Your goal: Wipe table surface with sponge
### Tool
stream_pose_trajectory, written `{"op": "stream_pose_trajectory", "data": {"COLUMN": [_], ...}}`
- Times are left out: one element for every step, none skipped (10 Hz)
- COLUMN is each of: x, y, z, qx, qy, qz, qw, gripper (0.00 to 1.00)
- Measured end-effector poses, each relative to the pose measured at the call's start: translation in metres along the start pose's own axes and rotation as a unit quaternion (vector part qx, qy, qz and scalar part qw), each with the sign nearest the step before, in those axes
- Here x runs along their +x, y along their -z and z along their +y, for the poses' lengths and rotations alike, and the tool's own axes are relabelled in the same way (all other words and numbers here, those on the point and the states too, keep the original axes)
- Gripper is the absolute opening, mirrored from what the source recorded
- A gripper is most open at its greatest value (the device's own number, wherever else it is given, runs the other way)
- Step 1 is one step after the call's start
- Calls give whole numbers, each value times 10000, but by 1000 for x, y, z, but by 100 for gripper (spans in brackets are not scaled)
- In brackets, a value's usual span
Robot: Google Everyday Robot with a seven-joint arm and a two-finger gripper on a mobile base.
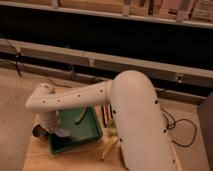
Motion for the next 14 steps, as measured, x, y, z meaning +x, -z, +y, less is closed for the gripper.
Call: {"op": "stream_pose_trajectory", "data": {"x": [2,2,0,-2,-7,-17,-26,-40,-49,-56,-59,-66,-75,-88], "y": [9,17,28,39,42,44,47,50,51,52,54,56,60,63], "z": [-5,-9,-8,-8,-4,5,13,26,36,42,46,52,62,73], "qx": [-148,-248,-430,-538,-572,-588,-572,-560,-555,-520,-504,-475,-449,-410], "qy": [0,-13,-109,-214,-306,-479,-646,-880,-1056,-1183,-1283,-1412,-1568,-1749], "qz": [-35,-55,-75,-59,-52,-21,33,92,127,146,190,231,288,360], "qw": [9999,9997,9990,9983,9979,9971,9963,9945,9928,9915,9903,9886,9862,9831], "gripper": [2,2,2,2,2,2,2,2,2,2,2,2,2,2]}}
